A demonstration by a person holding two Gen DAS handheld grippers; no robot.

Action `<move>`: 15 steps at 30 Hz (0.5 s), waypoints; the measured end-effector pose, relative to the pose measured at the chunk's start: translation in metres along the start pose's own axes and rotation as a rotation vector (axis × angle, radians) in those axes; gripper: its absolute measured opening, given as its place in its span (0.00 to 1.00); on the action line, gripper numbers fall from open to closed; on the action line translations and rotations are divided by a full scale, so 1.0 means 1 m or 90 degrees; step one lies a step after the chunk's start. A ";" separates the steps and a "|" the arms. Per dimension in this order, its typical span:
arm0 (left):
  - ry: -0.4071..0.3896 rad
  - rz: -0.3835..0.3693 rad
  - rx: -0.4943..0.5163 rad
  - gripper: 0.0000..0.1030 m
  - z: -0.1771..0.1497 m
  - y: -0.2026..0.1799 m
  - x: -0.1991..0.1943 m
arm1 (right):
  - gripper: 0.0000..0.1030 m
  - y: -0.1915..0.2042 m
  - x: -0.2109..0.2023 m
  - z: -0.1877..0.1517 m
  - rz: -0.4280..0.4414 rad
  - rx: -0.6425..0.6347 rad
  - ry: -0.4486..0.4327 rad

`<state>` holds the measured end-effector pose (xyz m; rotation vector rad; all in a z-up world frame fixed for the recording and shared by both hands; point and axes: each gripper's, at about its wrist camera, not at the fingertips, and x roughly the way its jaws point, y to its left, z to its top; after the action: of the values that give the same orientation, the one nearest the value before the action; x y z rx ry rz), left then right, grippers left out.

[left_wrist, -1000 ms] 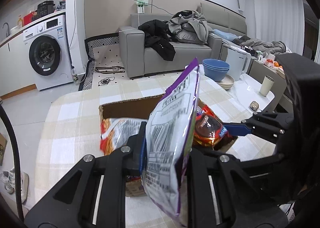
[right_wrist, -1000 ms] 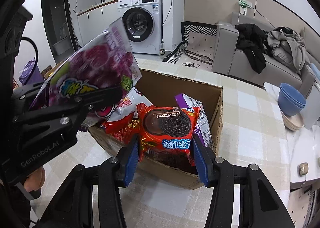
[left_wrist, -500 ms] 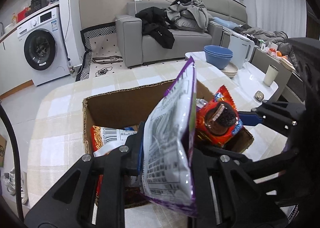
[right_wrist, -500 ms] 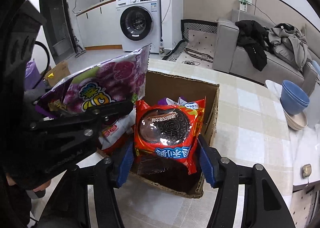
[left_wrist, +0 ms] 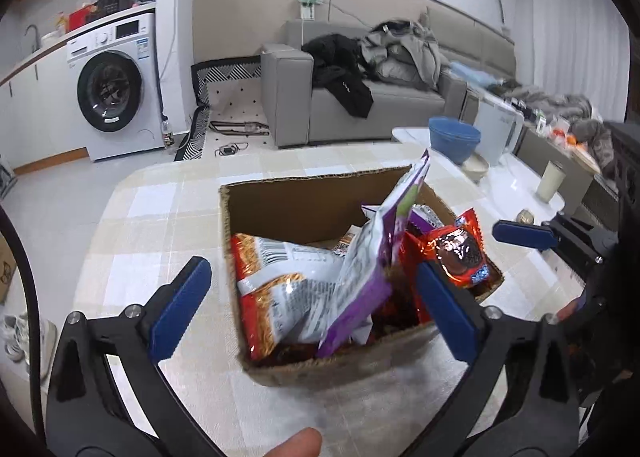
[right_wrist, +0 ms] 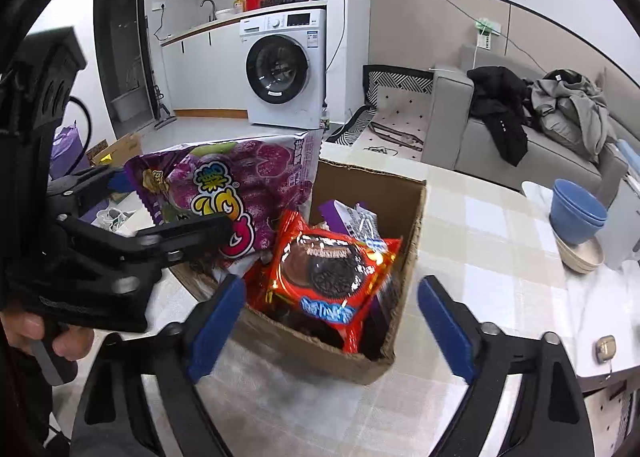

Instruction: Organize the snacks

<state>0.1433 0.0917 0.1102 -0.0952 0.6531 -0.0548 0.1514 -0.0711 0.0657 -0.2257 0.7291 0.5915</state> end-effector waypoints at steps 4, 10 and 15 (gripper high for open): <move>-0.019 -0.004 -0.021 0.99 -0.017 0.013 -0.021 | 0.98 -0.004 -0.012 -0.009 -0.001 0.017 -0.018; -0.054 0.006 -0.022 0.99 -0.043 0.016 -0.054 | 0.99 -0.004 -0.031 -0.026 0.006 0.051 -0.050; -0.065 0.013 -0.029 0.99 -0.069 0.015 -0.075 | 0.99 -0.001 -0.042 -0.042 0.015 0.064 -0.072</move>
<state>0.0424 0.1076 0.0994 -0.1352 0.5539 -0.0158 0.1038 -0.1065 0.0634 -0.0905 0.6515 0.5839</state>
